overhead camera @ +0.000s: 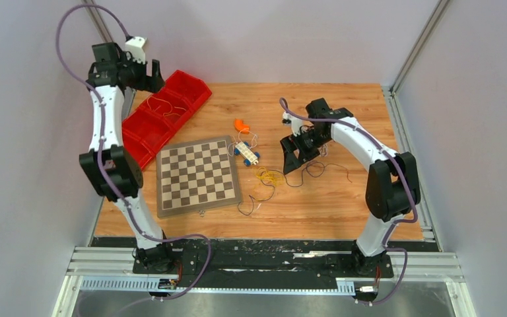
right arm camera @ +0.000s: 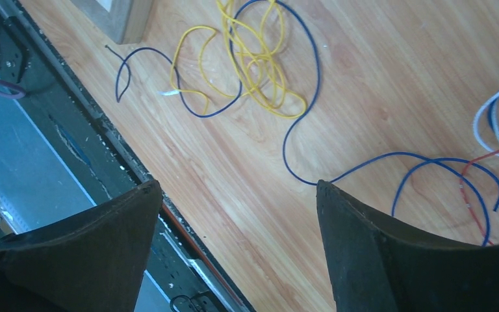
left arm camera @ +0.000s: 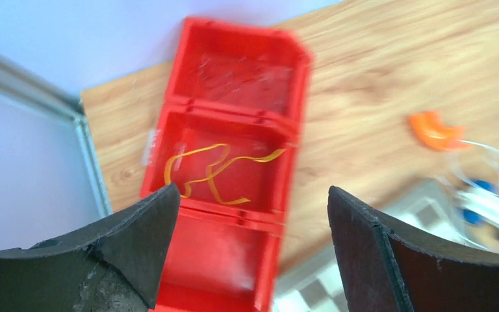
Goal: Untangle the cables
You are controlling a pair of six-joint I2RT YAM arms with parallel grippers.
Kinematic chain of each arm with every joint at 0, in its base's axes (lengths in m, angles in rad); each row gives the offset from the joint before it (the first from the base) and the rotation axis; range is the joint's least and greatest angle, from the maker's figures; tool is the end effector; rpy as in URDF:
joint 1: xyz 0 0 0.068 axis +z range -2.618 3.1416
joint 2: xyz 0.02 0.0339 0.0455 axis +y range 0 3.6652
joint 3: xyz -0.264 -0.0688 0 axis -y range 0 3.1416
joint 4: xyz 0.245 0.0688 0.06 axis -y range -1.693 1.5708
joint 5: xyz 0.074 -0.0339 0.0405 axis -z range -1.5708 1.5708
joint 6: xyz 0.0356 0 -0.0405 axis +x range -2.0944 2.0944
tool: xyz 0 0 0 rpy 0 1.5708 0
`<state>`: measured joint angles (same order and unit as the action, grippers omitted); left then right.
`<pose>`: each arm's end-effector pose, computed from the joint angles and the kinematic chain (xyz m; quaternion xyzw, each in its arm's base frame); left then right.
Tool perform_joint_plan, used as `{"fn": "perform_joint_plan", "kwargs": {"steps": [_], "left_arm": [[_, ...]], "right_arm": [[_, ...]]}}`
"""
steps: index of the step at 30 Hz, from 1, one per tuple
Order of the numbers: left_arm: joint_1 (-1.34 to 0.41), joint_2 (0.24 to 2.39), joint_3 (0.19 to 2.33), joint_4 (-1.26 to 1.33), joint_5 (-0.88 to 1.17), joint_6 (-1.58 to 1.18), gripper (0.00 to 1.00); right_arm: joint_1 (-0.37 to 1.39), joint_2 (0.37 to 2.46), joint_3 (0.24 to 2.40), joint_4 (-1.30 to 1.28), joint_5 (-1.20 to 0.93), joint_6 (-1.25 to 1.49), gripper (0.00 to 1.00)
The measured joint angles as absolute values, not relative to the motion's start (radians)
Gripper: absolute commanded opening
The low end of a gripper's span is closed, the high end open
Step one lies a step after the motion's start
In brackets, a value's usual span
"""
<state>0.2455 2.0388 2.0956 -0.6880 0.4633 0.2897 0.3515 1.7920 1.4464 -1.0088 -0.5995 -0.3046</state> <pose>0.4556 0.0978 0.3605 0.1231 0.8653 -0.0809 0.4791 0.3226 0.1397 0.2435 -0.3362 0.8889 0.2959 0.0963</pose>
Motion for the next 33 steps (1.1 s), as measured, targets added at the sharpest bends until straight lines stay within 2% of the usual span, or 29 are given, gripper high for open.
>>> {"fn": "perform_joint_plan", "kwargs": {"steps": [5,9,13,16,19,21,22,25,26,33], "left_arm": [[0.22,1.667,1.837,-0.704,0.694,0.264,0.88],[0.089,1.423,1.465,-0.677,0.809,0.227,0.85],[-0.1,1.372,1.139,-0.601,0.872,0.115,0.84],[-0.154,1.373,0.986,-0.555,0.886,0.03,0.82],[-0.157,1.373,0.952,-0.509,0.887,-0.024,0.82],[-0.157,1.369,0.953,-0.467,0.889,-0.041,0.82],[-0.156,1.366,0.953,-0.455,0.89,-0.046,0.82],[-0.157,1.355,0.953,-0.435,0.889,-0.048,0.81],[-0.157,1.35,0.953,-0.433,0.889,-0.048,0.81],[-0.157,1.275,0.955,-0.437,0.897,-0.012,0.89]], "right_arm": [[0.395,1.773,1.402,-0.968,-0.635,-0.287,0.82],[0.438,1.806,1.388,-0.928,-0.65,-0.274,0.77],[0.469,1.873,1.388,-0.872,-0.641,-0.27,0.73],[0.488,1.929,1.388,-0.83,-0.61,-0.271,0.65],[0.5,1.981,1.39,-0.792,-0.577,-0.27,0.53],[0.503,2.008,1.395,-0.783,-0.558,-0.271,0.42],[0.503,2.012,1.399,-0.781,-0.551,-0.269,0.34],[0.504,2.012,1.413,-0.768,-0.525,-0.269,0.03],[0.504,2.012,1.416,-0.763,-0.521,-0.271,0.0],[0.504,1.924,1.422,-0.782,-0.54,-0.266,0.0]]}}
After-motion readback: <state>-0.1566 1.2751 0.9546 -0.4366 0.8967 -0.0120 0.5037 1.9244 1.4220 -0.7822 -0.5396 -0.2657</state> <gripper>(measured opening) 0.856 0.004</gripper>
